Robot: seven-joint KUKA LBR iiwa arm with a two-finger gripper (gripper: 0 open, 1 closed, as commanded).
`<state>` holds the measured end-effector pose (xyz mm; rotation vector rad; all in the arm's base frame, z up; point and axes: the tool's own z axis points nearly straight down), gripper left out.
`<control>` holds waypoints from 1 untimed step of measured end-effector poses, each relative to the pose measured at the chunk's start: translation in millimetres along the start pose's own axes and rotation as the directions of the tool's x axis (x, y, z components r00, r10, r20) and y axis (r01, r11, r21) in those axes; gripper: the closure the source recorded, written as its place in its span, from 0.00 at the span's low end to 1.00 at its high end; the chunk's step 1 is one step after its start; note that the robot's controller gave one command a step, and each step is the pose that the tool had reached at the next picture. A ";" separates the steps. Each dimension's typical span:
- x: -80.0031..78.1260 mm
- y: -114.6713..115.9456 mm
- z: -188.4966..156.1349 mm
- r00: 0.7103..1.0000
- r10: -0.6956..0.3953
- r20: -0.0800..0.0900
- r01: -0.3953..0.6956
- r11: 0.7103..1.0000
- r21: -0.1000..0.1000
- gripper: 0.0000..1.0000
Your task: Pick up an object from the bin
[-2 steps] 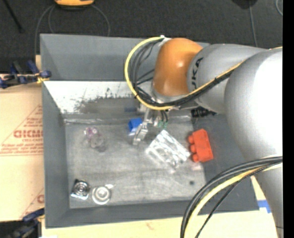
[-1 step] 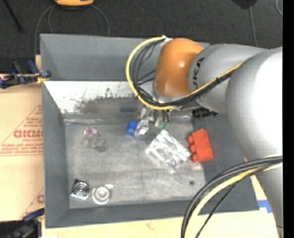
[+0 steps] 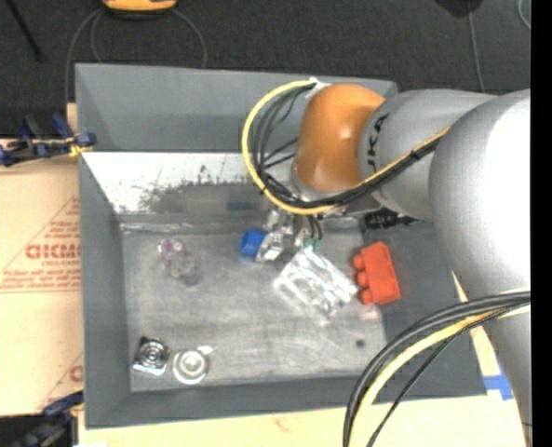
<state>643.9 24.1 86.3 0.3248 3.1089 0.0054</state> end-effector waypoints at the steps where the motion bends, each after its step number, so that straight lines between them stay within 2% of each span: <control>1: -11.2 -5.9 -124.7 0.988 -0.153 -0.002 0.153 0.988 0.004 1.00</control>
Offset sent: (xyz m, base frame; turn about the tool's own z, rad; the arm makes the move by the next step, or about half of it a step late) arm 0.0046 -0.0062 0.1184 -0.1554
